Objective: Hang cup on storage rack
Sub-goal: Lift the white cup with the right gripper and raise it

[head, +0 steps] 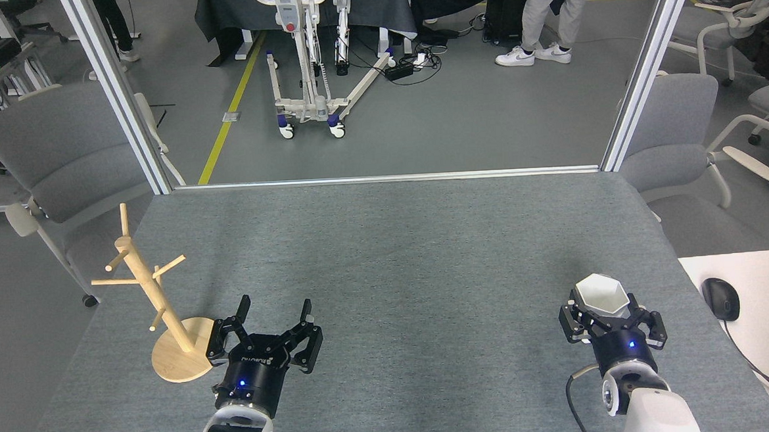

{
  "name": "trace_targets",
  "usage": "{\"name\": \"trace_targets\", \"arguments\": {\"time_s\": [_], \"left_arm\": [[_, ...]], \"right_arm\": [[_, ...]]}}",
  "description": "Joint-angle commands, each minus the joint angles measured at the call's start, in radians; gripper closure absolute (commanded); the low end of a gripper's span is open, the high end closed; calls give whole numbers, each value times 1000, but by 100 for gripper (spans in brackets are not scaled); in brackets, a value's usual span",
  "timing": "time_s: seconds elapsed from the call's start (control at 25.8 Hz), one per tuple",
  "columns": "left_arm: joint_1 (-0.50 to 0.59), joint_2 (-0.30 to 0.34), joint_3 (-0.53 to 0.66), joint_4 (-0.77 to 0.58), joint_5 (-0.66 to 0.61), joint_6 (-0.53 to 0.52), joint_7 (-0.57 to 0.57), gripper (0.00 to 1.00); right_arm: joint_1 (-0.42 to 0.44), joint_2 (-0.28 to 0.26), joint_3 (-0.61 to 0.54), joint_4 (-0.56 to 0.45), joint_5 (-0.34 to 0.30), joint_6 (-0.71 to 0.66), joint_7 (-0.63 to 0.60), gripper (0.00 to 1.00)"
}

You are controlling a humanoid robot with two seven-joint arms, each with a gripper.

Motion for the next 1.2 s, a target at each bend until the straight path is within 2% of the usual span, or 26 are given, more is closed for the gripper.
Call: {"name": "trace_targets", "arguments": {"time_s": [0.0,0.12,0.74,0.89,1.01,1.16], "left_arm": [[0,-2,0,0,0,1,0,1],[-2,-4,1,0,0,1,0,1],[3,4,0,-1,1,-1,3,1],[3,6,0,0,1,-2,4,1],[3,6,0,-1,1,-5,4,1],[1,-2,0,-1,1,-9,4,1]], "right_arm": [[-24,0,1,33,10,0,-1,0],[-28,0,-1,40,42,0,-1,0],[-62,-6,-1,97,44,-2,-1,1],[-62,-6,-1,97,44,-8,-1,5],[-62,-6,-1,97,45,-14,0,19],[-62,-5,-1,97,45,-32,0,55]]}}
